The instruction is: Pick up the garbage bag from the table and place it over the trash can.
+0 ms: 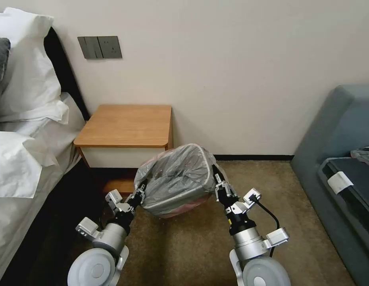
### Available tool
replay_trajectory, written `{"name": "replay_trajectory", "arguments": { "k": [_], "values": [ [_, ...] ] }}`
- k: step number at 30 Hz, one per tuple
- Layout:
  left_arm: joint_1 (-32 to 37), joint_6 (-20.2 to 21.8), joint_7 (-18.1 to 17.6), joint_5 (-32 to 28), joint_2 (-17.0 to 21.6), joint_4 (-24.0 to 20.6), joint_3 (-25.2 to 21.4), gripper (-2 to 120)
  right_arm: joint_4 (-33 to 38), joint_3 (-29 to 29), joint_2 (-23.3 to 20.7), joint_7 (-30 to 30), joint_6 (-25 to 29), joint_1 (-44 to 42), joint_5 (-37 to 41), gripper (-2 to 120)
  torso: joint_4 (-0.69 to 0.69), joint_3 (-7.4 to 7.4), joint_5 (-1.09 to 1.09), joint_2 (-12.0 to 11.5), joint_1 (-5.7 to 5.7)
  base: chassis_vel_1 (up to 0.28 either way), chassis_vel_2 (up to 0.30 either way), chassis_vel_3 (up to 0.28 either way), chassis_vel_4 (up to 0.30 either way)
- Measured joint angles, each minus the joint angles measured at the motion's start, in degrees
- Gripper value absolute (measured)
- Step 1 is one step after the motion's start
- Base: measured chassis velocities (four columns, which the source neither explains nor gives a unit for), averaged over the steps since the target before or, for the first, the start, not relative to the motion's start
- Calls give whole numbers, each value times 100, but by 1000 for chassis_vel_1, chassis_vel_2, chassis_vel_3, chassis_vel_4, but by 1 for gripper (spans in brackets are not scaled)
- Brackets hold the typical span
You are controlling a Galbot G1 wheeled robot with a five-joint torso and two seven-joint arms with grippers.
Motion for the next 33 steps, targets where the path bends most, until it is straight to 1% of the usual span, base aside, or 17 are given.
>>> {"name": "replay_trajectory", "arguments": {
  "k": [3, 4, 7, 8, 10, 12, 14, 21, 23, 24, 27, 28, 30, 31, 33],
  "values": [
    [11, -2, 20, 130, -7, 7, 44, 4, 124, 14, -77, 377, -215, 43, -387, 0, 0, 0, 0, 0, 0, 0, 0, 0, 0],
    [11, -2, 20, 130, -7, 7, 44, 4, 124, 14, -77, 377, -215, 43, -387, 0, 0, 0, 0, 0, 0, 0, 0, 0, 0],
    [21, -6, 29, 184, -22, -11, 58, 4, 167, 32, -196, 777, -530, 94, -682, 0, 0, 0, 0, 0, 0, 0, 0, 0, 0],
    [21, -6, 29, 184, -22, -11, 58, 4, 167, 32, -196, 777, -530, 94, -682, 0, 0, 0, 0, 0, 0, 0, 0, 0, 0],
    [23, -6, 30, 205, -25, -49, 59, 4, 168, 55, -264, 1019, -724, 130, -837, 0, 0, 0, 1, 0, 0, 0, 0, 0, 0],
    [23, -7, 30, 207, -25, -60, 59, 4, 166, 60, -281, 1097, -780, 141, -887, 0, 0, 0, 1, 0, 0, 0, 0, 0, 0],
    [27, -7, 30, 210, -26, -103, 58, 4, 156, 65, -318, 1364, -941, 167, -1030, 0, 0, 0, 1, 0, 0, 0, 0, 0, 0],
    [56, -7, 30, 190, -47, -157, 61, 4, 97, 81, -346, 1563, -1064, 207, -1256, 0, 0, 0, 0, 0, 0, 0, 0, 0, 0],
    [62, -7, 31, 199, -79, -157, 65, 4, -30, 99, -321, 1624, -1034, 207, -1716, 0, 0, 0, 0, 0, 0, 0, 0, 0, 0],
    [62, -7, 31, 199, -79, -157, 65, 4, -30, 99, -321, 1624, -1034, 207, -1716, 0, 0, 0, 0, 0, 0, 0, 0, 0, 0],
    [41, -18, 64, 375, -72, -81, 70, 4, -355, 182, -270, 1706, -631, 107, -3437, 0, 0, 0, 0, 0, 0, 0, 0, 0, 0],
    [41, -18, 64, 375, -72, -81, 70, 4, -355, 182, -270, 1706, -631, 107, -3437, 0, 0, 0, 0, 0, 0, 0, 0, 0, 0],
    [-8, -54, 79, 710, 3, -10, 83, 4, -396, 250, -260, 1740, -416, 32, -4102, 0, 0, 0, 0, 0, 0, 0, 0, 0, 0],
    [-8, -54, 79, 710, 3, -10, 83, 4, -396, 250, -260, 1740, -416, 32, -4102, 0, 0, 0, 0, 0, 0, 0, 0, 0, 0],
    [-33, -134, 141, 1309, 101, 67, 119, 4, -416, 388, -265, 1579, -82, -7, -4569, 0, 0, 0, 0, 0, 0, 0, 0, 0, 0]
  ]
}}
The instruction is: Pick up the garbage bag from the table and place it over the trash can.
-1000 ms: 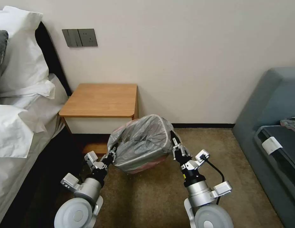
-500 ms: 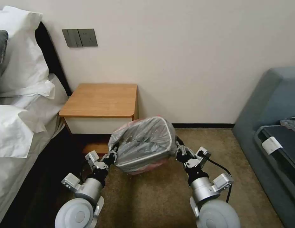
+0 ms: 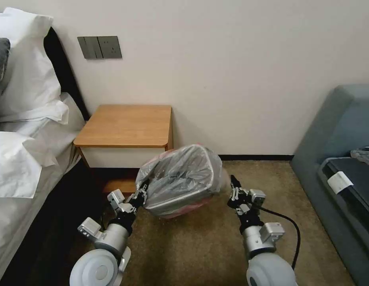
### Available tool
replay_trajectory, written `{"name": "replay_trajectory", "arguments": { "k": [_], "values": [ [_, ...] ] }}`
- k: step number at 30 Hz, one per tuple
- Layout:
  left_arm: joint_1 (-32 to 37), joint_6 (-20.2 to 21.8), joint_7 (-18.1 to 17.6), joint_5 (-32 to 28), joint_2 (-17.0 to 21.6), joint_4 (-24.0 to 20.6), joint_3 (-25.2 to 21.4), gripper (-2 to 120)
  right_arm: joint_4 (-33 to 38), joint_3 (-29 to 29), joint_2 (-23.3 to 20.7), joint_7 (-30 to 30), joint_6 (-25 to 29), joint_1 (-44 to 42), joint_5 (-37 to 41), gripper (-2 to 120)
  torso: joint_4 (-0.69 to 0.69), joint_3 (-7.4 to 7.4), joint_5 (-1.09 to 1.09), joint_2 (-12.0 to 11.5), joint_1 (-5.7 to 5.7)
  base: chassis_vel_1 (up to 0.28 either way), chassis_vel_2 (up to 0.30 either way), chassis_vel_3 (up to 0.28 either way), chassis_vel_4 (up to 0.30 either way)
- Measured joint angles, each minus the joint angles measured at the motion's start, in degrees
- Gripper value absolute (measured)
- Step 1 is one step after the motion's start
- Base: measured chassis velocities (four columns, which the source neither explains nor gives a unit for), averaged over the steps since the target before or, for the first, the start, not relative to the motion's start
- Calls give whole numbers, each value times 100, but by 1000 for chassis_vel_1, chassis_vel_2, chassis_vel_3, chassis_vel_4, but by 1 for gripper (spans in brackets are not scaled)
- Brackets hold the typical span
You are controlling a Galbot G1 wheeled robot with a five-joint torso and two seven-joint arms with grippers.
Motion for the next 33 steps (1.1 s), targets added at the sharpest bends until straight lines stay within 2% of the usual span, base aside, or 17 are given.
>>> {"name": "replay_trajectory", "arguments": {
  "k": [3, 5, 6, 8, 10, 12, 13, 16, 17, 19, 20, 23, 24, 27, 28, 31, 33],
  "values": [
    [5, -113, 77, 545, 69, 63, 18, 4, -43, 182, -56, -418, 543, -4, -400, 0, 0, 0, 0, 0, 0, 0, 0, 0, 0],
    [25, -294, 177, 1102, 109, 140, 28, 4, -40, 309, -198, -892, 949, 10, -571, 10, 0, 0, 0, 0, 0, 0, 0, 0, 0],
    [25, -294, 177, 1102, 109, 140, 28, 4, -40, 309, -198, -892, 949, 10, -571, 10, 0, 0, 0, 0, 0, 0, 0, 0, 0],
    [56, -497, 261, 1608, 159, 232, 39, 4, 95, 312, -454, -1281, 1097, 28, -485, 19, 0, 0, 0, 0, 0, 0, 0, 0, 0],
    [73, -566, 282, 1813, 196, 259, 45, 4, 190, 275, -609, -1424, 1095, 42, -385, 23, 0, 0, 0, 0, 0, 0, 0, 0, 0],
    [87, -685, 300, 2256, 245, 319, 57, 4, 422, 159, -1013, -1671, 963, 89, -219, 33, 1, 0, 1, 0, 0, 0, 0, 0, 0],
    [87, -685, 300, 2256, 245, 319, 57, 4, 422, 159, -1013, -1671, 963, 89, -219, 33, 1, 0, 1, 0, 0, 0, 0, 0, 0],
    [81, -792, 309, 3015, 288, 405, 103, 4, 752, -15, -1781, -2019, 590, 329, -171, 50, 1, 0, 1, 0, 0, 0, 0, 0, 0],
    [81, -792, 309, 3015, 288, 405, 103, 4, 752, -15, -1781, -2019, 590, 329, -171, 50, 1, 0, 1, 0, 0, 0, 0, 0, 0],
    [67, -797, 309, 3223, 302, 408, 146, 4, 841, -166, -2299, -2117, 240, 637, -207, 57, 0, 0, 2, 0, 0, 0, 0, 0, 0],
    [67, -797, 309, 3223, 302, 408, 146, 4, 841, -166, -2299, -2117, 240, 637, -207, 57, 0, 0, 2, 0, 0, 0, 0, 0, 0],
    [38, -800, 316, 3551, 304, 418, 204, 4, 842, -538, -2984, -2162, -385, 1286, -191, 44, 0, 0, 2, 0, 0, 0, 0, 0, 0],
    [38, -800, 316, 3551, 304, 418, 204, 4, 842, -538, -2984, -2162, -385, 1286, -191, 44, 0, 0, 2, 0, 0, 0, 0, 0, 0],
    [-21, -800, 317, 3690, 234, 433, 252, 4, 749, -1271, -3461, -2094, -1085, 2121, -28, 30, 2, 0, 1, 0, 0, 0, 0, 0, 0],
    [-21, -800, 317, 3690, 234, 433, 252, 4, 749, -1271, -3461, -2094, -1085, 2121, -28, 30, 2, 0, 1, 0, 0, 0, 0, 0, 0],
    [-65, -800, 321, 3763, 174, 466, 273, 4, 658, -1838, -3523, -2080, -1522, 2627, 82, 19, 0, 1, 0, 0, 0, 0, 0, 0, 0],
    [-126, -798, 321, 3826, 146, 520, 287, 4, 451, -2452, -3420, -2105, -1984, 3092, 177, 10, 2, 1, 0, 0, 0, 0, 0, 0, 0]
  ]
}}
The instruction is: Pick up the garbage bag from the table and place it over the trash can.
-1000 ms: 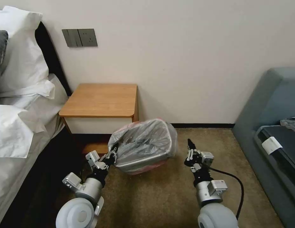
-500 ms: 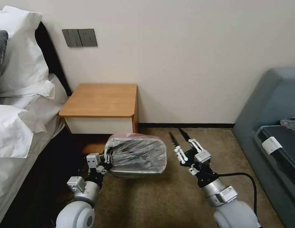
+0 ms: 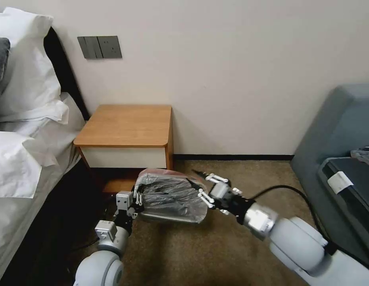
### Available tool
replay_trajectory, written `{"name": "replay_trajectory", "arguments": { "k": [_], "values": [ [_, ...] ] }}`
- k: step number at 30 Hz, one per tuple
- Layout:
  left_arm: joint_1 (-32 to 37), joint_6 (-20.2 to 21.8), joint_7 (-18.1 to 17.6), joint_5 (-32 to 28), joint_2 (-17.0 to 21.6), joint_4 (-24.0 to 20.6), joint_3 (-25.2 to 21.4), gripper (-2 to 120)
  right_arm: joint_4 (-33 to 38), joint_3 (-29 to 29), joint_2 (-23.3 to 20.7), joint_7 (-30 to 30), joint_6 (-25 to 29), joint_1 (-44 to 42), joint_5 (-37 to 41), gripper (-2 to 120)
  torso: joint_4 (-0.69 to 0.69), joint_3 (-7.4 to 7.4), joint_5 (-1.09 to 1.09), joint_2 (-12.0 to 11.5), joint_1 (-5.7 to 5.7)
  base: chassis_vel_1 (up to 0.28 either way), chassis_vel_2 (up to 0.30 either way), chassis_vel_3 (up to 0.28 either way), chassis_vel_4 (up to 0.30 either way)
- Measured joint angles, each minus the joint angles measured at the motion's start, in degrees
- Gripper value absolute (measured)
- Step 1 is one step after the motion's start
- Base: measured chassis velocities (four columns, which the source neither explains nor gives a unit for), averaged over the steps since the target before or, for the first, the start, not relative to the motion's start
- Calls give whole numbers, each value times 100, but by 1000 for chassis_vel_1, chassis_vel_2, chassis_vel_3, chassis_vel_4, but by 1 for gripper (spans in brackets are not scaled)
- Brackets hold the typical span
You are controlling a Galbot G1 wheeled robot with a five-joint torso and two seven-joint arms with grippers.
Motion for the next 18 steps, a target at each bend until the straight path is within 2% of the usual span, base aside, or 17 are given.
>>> {"name": "replay_trajectory", "arguments": {
  "k": [3, 8, 15, 18],
  "values": [
    [-45, 10, 0, 27, -12, 17, 9, 4, -220, -341, 137, -120, -274, 250, 62, 0, 0, 0, 0, 0, 0, 0, 0, 0, 0],
    [-76, 40, -7, -45, -15, 17, 16, 4, -671, -737, 266, -369, -410, 575, 88, 0, -2, 0, -1, 0, 0, 0, 0, 0, 0],
    [-18, 46, -9, 100, -25, 18, 93, 4, -1295, -1242, 466, -417, -522, 1237, 59, 0, -1, 0, -2, 0, 0, 0, 0, 0, 0],
    [76, 46, -13, 274, 22, -9, 198, 4, -1751, -1719, 628, -447, -650, 1773, 53, 0, -1, -1, -2, 0, 0, 0, 0, 0, 0]
  ]
}}
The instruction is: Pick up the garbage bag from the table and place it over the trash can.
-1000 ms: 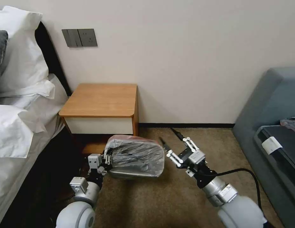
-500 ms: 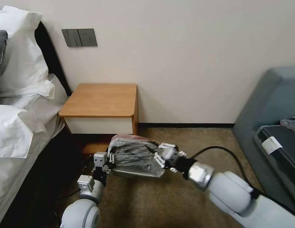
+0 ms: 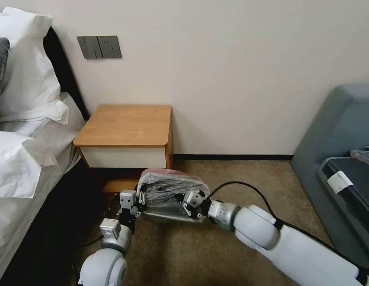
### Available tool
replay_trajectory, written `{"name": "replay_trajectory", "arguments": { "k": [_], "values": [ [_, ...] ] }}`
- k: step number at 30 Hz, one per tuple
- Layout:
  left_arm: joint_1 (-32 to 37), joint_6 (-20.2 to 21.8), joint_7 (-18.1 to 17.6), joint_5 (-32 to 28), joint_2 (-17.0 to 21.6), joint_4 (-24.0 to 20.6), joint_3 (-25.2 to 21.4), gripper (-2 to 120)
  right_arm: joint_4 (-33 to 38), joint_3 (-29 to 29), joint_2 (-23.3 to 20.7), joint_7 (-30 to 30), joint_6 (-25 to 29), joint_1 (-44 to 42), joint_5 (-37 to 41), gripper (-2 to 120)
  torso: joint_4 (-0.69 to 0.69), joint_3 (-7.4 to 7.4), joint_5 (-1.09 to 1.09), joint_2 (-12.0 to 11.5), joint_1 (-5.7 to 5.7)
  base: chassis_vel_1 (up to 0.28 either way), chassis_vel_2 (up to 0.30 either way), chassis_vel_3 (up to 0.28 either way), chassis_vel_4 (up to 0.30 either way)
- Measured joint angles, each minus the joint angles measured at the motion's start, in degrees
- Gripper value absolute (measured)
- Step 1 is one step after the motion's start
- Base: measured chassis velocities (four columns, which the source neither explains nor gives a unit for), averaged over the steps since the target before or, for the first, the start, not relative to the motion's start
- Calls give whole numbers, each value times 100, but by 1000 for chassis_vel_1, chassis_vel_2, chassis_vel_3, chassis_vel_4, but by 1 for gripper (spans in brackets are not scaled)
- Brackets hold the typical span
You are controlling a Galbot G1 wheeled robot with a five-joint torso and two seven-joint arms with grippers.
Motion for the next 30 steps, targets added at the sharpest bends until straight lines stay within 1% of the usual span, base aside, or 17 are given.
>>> {"name": "replay_trajectory", "arguments": {
  "k": [2, 5, 6, 7, 9, 10, 12, 16, 18, 21, 25, 30],
  "values": [
    [18, 0, -2, 27, 12, -13, 13, 4, -60, -68, 27, -2, -18, 59, 0, 0, 0, 0, 0, 0, 0, 0, 0, 0, 0],
    [96, 19, -26, 173, 59, -87, 68, 4, -504, -561, 208, 5, -113, 453, 4, 0, 0, 0, 1, 0, 0, 0, 0, 0, 0],
    [96, 19, -26, 173, 59, -87, 68, 4, -504, -561, 208, 5, -113, 453, 4, 0, 0, 0, 1, 0, 0, 0, 0, 0, 0],
    [109, 27, -31, 191, 63, -104, 83, 4, -601, -678, 244, 9, -129, 527, 4, 0, 0, 0, 1, 0, 0, 0, 0, 0, 0],
    [159, 55, -37, 275, 55, -193, 162, 4, -1016, -1165, 375, 15, -172, 806, 1, 0, 1, 0, 2, 0, 0, 0, 0, 0, 0],
    [159, 55, -37, 275, 55, -193, 162, 4, -1016, -1165, 375, 15, -172, 806, 1, 0, 1, 0, 2, 0, 0, 0, 0, 0, 0],
    [253, 89, -36, 401, 37, -314, 265, 4, -1246, -1410, 429, -1, -172, 966, -30, 0, -1, 0, 2, 0, 0, 0, 0, 0, 0],
    [403, 126, -50, 556, 42, -470, 380, 4, -1447, -1500, 500, -8, -156, 1082, -48, 0, 0, 0, 2, 0, 0, 0, 0, 0, 0],
    [403, 126, -50, 556, 42, -470, 380, 4, -1447, -1500, 500, -8, -156, 1082, -48, 0, 0, 0, 2, 0, 0, 0, 0, 0, 0],
    [554, 188, -80, 684, 42, -661, 526, 4, -1545, -1534, 512, -15, -143, 1118, -56, 0, 0, 0, 2, 0, 0, 0, 0, 0, 0],
    [625, 219, -94, 744, 36, -730, 597, 4, -1554, -1538, 513, -16, -140, 1092, -68, 0, 0, 0, 2, 0, 0, 0, 0, 0, 0],
    [633, 228, -109, 763, -1, -708, 617, 4, -1518, -1539, 506, -13, -127, 1060, -85, 0, 0, 0, 2, 0, 0, 0, 0, 0, 0]
  ]
}}
